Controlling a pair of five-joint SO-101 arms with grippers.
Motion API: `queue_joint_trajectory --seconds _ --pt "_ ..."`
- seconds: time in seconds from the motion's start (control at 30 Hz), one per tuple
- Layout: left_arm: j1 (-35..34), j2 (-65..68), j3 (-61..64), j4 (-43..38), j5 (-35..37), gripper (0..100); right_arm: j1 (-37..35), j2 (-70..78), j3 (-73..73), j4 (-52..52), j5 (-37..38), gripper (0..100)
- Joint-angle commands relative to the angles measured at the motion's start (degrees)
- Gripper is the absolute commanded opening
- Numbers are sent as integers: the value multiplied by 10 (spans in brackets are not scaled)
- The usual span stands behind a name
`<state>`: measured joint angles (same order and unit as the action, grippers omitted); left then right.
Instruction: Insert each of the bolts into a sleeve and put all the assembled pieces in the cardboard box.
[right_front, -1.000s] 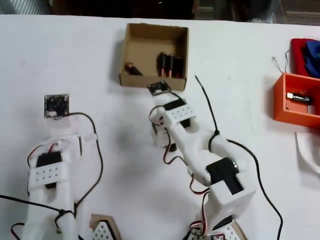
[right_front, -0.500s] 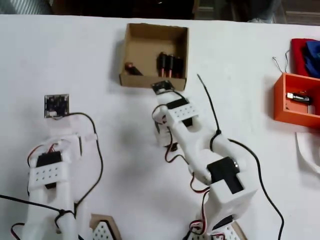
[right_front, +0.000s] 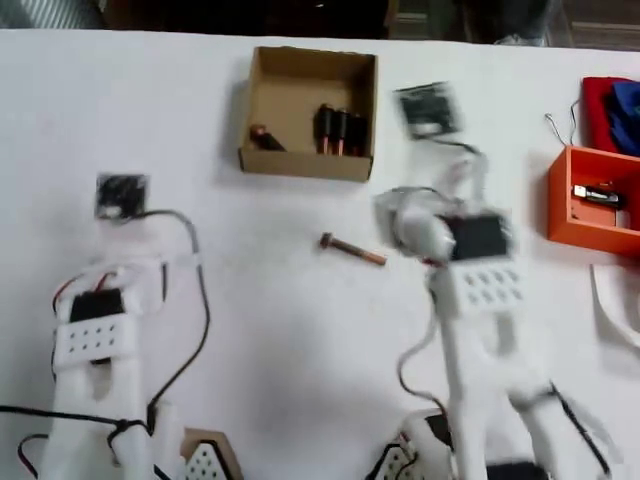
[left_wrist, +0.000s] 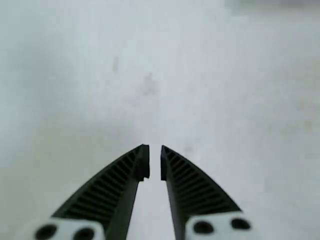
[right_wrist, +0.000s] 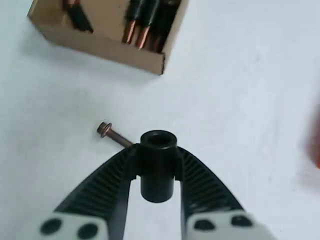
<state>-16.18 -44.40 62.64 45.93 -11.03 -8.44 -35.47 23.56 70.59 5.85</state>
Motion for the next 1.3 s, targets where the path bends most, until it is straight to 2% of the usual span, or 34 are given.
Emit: queue_joint_trajectory --seconds 0.0,0.07,0.13,0.33,0.47,0.53,0.67,0.87,1.03,1.27 --pt "107 13 -92 54 -17 99 63 -80 -5 16 -5 23" --pt "159 49 -126 62 -4 98 104 -101 -5 25 -42 23" --pt "187 105 -160 55 53 98 149 -118 -5 28 -62 22" --pt "275 304 -300 60 273 102 221 -131 -4 29 -62 22" --pt "328 406 -393 105 462 102 233 -137 18 36 -62 22" --pt "348 441 -437 140 523 101 243 -137 29 44 -62 22" --pt "395 492 -523 182 491 98 270 -137 32 42 -62 22" --pt "400 564 -624 174 639 102 263 -132 35 29 -16 22" --pt "411 654 -705 175 651 107 258 -131 35 18 -11 22" --pt "429 754 -840 272 797 237 258 -131 35 3 -10 22"
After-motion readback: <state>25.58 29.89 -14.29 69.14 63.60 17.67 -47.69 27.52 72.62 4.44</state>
